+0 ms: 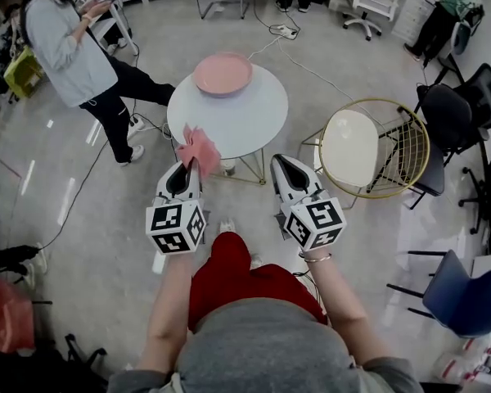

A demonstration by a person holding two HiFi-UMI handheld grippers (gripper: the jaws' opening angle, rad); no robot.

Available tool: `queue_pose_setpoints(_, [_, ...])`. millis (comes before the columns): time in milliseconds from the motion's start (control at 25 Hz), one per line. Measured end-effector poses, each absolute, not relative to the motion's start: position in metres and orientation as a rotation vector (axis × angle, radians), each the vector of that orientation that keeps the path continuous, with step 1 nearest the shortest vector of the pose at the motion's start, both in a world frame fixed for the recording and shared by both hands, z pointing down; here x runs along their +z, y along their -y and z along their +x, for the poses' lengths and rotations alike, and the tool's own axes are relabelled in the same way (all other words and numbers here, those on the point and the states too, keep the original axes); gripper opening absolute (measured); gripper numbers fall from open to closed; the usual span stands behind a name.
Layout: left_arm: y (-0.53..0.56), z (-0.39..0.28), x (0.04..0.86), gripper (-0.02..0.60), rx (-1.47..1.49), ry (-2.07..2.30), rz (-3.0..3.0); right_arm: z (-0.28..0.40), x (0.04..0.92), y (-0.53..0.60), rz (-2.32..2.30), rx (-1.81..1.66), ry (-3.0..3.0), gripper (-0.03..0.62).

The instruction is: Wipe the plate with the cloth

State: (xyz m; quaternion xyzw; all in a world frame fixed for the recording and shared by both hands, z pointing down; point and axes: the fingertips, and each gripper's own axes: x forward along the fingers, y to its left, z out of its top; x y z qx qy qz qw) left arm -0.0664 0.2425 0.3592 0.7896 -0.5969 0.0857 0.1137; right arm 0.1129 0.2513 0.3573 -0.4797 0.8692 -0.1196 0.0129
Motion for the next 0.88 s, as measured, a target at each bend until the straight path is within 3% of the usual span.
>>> queue_pose_setpoints(440, [-0.176,-0.073,0.373,0.035,0.235,1.7,2.302,0.116,0.363,-0.192,-1.548,-0.405,-2.692,0.029])
queue_pose_setpoints(880, [-0.051,-0.113,0.398,0.035,0.295,1.623,2.298,0.068,0.378,-0.062,-1.596,-0.464,-2.692,0.029])
